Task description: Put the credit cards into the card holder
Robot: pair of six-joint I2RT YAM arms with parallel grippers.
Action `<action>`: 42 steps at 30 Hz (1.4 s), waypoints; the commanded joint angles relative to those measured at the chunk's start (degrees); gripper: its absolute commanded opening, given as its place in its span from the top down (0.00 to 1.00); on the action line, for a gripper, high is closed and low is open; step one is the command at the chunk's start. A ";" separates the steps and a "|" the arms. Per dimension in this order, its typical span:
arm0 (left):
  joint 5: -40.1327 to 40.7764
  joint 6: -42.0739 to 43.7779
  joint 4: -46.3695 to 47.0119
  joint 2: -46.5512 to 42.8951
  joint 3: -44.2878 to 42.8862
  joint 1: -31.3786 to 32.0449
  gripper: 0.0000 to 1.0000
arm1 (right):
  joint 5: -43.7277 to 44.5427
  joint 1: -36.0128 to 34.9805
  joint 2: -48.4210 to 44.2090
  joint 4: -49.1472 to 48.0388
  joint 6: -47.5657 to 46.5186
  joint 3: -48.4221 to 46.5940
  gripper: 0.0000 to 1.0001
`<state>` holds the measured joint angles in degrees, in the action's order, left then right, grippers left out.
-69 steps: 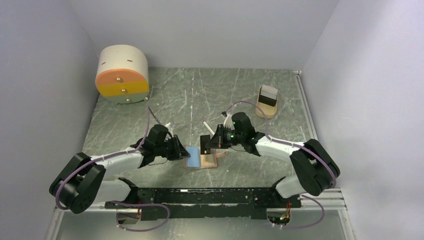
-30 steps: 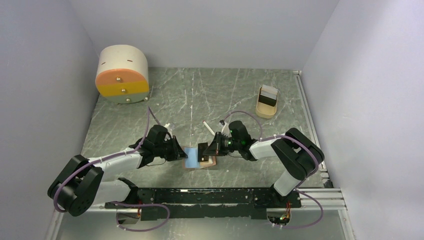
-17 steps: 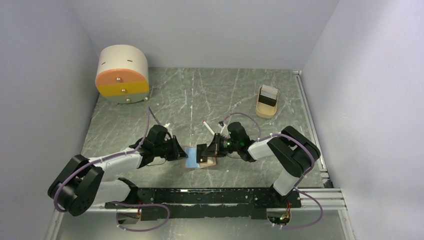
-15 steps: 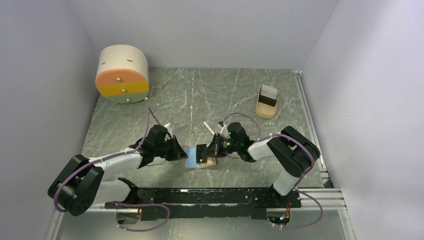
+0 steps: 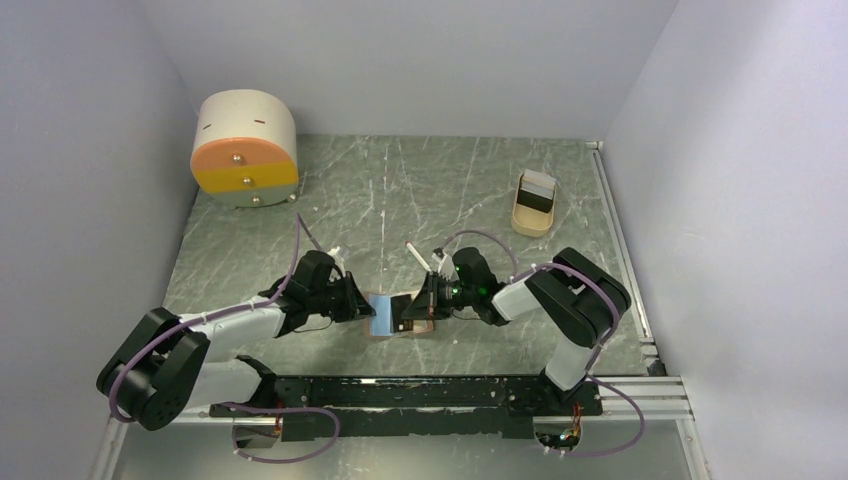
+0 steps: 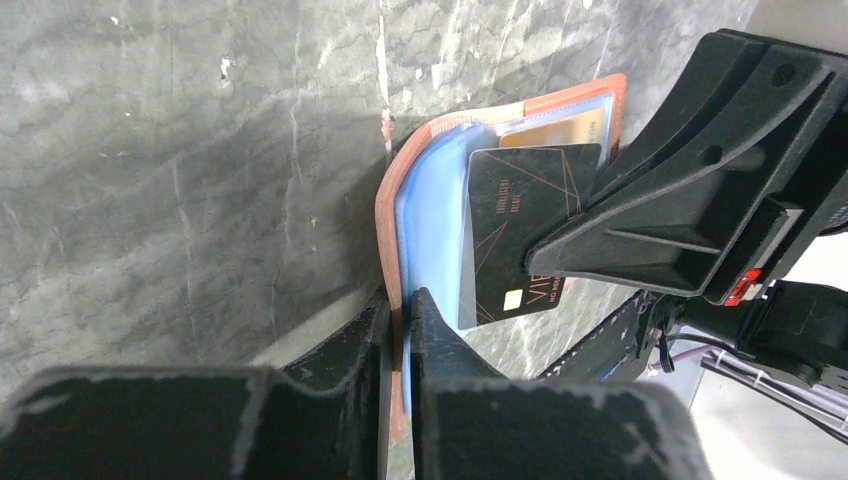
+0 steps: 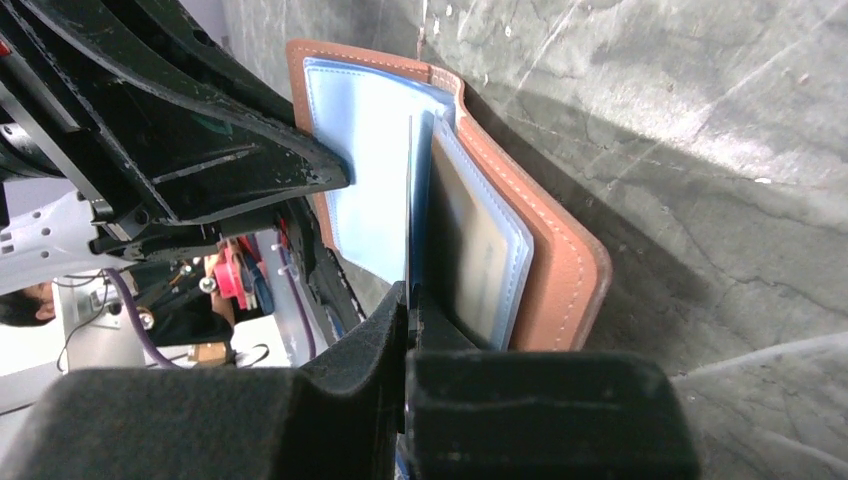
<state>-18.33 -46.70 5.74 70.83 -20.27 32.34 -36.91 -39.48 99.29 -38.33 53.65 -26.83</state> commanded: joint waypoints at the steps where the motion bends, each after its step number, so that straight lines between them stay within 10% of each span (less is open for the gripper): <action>1: -1.82 0.91 3.14 0.41 0.51 -0.50 0.88 | -2.24 -0.86 1.81 -0.06 -1.49 -0.39 0.98; 42: -6.63 -0.31 9.55 0.23 2.32 -0.44 0.87 | 2.95 -2.01 -0.25 15.38 -6.65 -5.11 0.89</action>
<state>-21.08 -46.33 9.82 70.26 -18.61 32.08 -35.24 -40.80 98.61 -31.48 52.03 -29.28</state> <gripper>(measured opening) 0.128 0.089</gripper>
